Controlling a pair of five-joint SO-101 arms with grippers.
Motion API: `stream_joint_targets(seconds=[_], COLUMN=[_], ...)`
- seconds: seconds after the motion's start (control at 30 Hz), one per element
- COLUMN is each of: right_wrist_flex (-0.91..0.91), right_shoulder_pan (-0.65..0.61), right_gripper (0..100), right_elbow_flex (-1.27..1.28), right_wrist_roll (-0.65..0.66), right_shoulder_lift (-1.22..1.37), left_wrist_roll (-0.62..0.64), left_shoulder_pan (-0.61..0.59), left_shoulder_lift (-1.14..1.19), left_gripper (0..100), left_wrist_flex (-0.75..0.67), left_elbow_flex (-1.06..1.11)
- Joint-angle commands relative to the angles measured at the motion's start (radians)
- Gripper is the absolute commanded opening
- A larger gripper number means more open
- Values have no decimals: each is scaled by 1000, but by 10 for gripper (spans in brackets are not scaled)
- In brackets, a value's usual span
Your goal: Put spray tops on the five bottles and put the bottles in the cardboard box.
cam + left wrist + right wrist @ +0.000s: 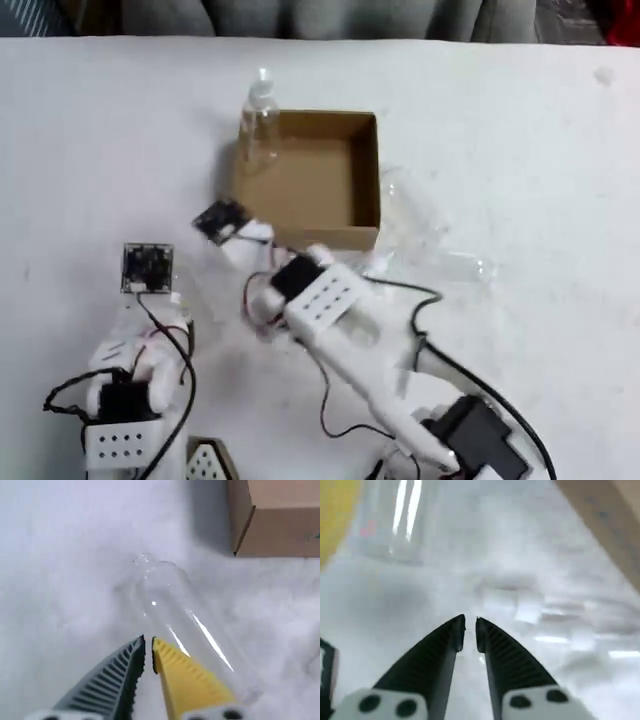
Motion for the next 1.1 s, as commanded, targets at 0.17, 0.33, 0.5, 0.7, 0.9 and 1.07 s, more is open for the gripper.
stream_joint_targets(seconds=[0.17,0.33,0.5,0.7,0.9,1.07], right_wrist_flex=[289,214,64,-142,-151,-151], right_shoulder_pan=[372,535,682,713,714,720], right_gripper=[17,17,17,17,17,17], right_elbow_flex=[-17,175,302,459,466,468], right_wrist_roll=[279,476,494,502,499,502], right_shoulder_lift=[-111,-119,-114,-111,-117,-114], left_wrist_roll=[44,-25,-54,-5,158,290], left_shoulder_pan=[-30,-30,-33,-30,-28,-28], left_shoulder_lift=[-19,-16,133,518,875,1122], left_gripper=[24,24,24,24,24,24], left_wrist_flex=[133,232,247,365,485,535], left_elbow_flex=[-262,-419,-562,-806,-1023,-1169])
